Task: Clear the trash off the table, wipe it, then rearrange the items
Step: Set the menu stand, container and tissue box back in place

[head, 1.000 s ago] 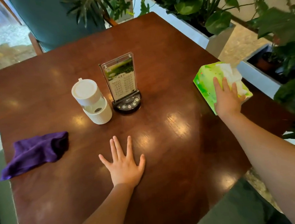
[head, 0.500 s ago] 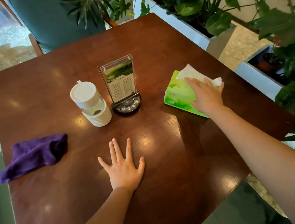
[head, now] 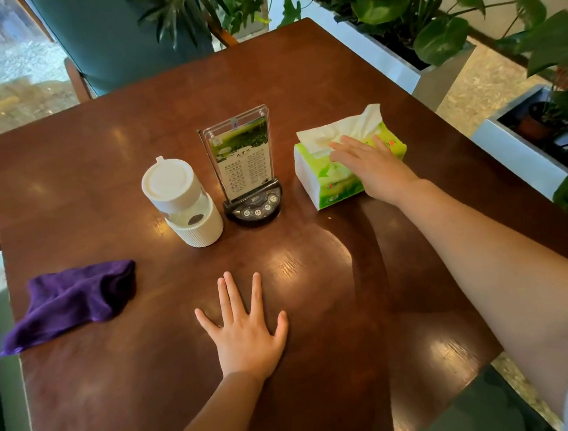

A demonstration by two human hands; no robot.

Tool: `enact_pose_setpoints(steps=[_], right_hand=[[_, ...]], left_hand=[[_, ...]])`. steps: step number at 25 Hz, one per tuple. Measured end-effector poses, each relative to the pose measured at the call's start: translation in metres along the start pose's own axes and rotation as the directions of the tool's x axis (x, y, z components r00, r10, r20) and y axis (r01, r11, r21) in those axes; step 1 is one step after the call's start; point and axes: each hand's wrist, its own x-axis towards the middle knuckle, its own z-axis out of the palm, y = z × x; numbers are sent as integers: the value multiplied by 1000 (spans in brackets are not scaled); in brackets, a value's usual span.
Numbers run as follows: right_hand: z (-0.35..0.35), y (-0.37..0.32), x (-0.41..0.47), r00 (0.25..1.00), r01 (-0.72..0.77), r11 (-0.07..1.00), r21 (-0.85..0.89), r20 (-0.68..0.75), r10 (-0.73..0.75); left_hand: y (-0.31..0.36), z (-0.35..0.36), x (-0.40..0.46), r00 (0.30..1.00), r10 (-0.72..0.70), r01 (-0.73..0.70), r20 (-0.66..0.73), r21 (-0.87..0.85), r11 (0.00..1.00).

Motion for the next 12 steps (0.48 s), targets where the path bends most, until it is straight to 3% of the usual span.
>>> enact_pose_setpoints(steps=[2,7,12], right_hand=[[1,-3,4,999,43,999,-21,-1,-43],[7,-17,4,997,-68,997,-49,35,70],[5,-16,18,998,-45,999,-21,46,46]], left_hand=[[0,0,0,1000,0,0,-1,3,1000],[0,-1,0,1000,-1,1,7,-5,1000],[-1,2,1,1000,1,-1,-7,18,1000]])
